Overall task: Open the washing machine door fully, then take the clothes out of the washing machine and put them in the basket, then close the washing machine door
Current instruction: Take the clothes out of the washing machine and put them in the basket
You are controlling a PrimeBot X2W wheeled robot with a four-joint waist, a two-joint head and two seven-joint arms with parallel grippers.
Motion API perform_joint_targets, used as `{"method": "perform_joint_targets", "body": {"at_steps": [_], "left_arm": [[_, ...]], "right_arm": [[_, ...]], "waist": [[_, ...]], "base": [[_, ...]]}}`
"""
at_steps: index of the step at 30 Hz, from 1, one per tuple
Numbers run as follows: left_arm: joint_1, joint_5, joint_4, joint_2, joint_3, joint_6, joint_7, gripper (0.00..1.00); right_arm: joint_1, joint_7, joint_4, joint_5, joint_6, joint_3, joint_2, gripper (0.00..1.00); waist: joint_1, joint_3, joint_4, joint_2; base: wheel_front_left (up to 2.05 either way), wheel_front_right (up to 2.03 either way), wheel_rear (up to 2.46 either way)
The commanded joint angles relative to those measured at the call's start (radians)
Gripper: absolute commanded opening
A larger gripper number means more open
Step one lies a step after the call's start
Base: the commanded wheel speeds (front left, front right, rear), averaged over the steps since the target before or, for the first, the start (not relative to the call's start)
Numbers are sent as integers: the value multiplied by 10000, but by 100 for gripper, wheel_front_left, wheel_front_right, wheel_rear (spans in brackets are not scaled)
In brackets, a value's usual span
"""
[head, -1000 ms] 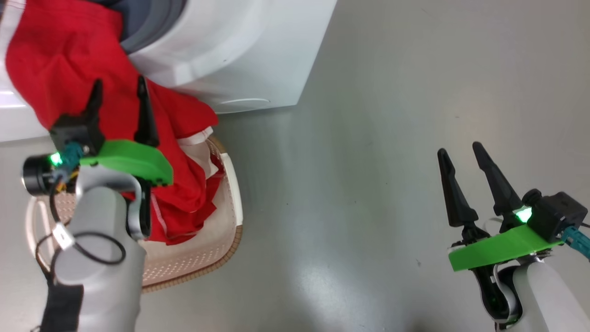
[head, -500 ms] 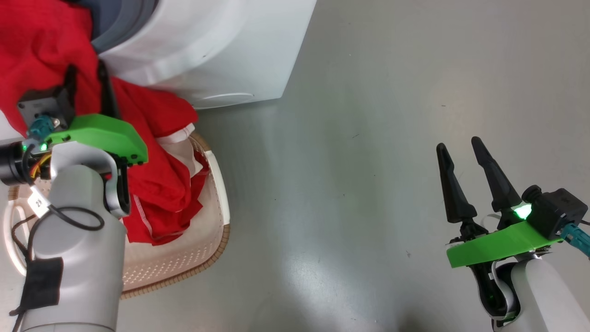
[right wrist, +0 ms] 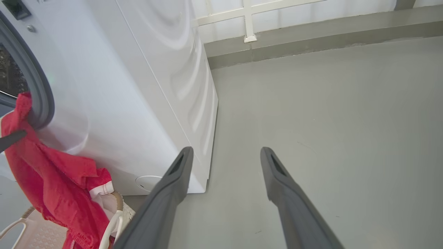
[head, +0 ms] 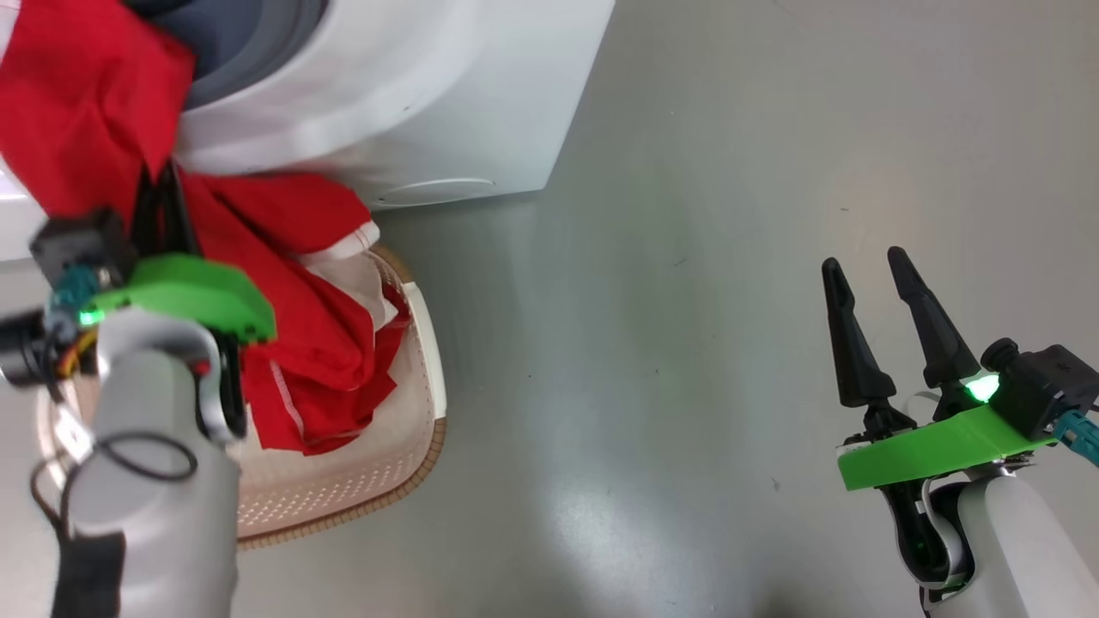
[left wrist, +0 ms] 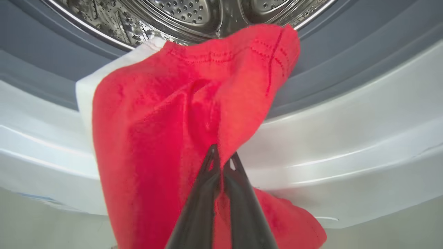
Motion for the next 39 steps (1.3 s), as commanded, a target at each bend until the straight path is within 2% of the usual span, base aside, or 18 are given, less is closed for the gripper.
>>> {"method": "perform_joint_targets", "body": {"at_steps": [1,11,21,30,35,37,39], "left_arm": [[544,-18,-360,236,256,-40,-19,0],[2485,-135,-1090,81,125,-216,-19,0],[3063,-1235,270,74,-722,-265,-19,0],[2636,-1563,2155,73,-1023,-511,-19,0],[2295,-1546,2339,73,-1008,-539,-19,0],[2219,-1536,2274,73,-1009,-519,-19,26],[2183,-1539,2242,73,-1010,-528,-19,35]], "right_arm": [[124,-65,-199,-41,63,182,-24,100],[178,-65,-223,-41,63,186,-104,100],[164,-65,-204,-16,63,306,-206,100],[154,-65,-213,-8,63,332,-245,100],[151,-65,-216,-16,63,312,-243,100],[146,-65,-217,-25,63,303,-244,100],[144,-65,-210,-31,63,306,-244,100]], "waist": [[0,-64,76,0],[0,-158,322,0],[0,-25,290,0],[0,122,136,0],[0,154,130,0],[0,154,138,0],[0,131,141,0]], "base": [[0,0,0],[0,0,0],[0,0,0],[0,0,0],[0,0,0],[0,0,0],[0,0,0]]}}
